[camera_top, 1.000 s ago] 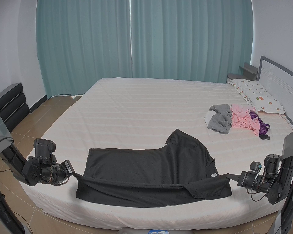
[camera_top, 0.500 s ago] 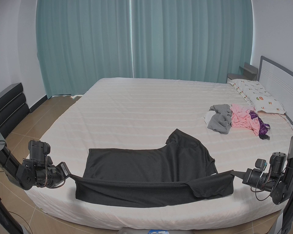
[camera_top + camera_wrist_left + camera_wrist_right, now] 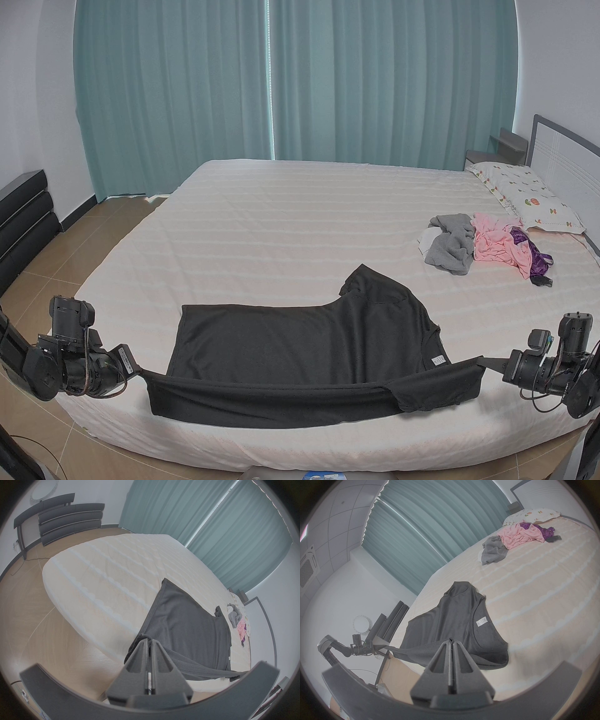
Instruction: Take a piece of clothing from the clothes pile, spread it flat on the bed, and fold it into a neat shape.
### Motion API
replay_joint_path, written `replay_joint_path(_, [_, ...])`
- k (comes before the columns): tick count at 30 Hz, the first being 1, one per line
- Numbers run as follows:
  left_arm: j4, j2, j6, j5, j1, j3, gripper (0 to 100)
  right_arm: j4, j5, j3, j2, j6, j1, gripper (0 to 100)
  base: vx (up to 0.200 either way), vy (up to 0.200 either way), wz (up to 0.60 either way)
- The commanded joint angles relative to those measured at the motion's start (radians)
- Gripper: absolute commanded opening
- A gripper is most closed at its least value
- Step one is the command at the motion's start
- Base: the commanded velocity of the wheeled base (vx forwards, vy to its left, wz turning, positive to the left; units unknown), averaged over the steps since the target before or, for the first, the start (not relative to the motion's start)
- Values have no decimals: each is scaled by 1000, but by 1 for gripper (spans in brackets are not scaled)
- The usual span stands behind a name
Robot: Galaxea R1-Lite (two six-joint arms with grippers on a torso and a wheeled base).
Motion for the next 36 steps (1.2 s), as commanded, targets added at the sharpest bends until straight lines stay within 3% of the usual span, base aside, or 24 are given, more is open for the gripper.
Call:
replay_joint_path(1, [6,-54,3,0,2,12,0,26,-1,18,-71,-1,-13,0,0,0,0])
replay_joint_path(20, [46,-88,18,-3,-7,45,0,259,-1,18,-240,-75,-63,0,0,0,0])
replay_joint_path(36, [39,130,18,-1,-6,-101,0,259,-25,-133,29,-89,-10,0,0,0,0])
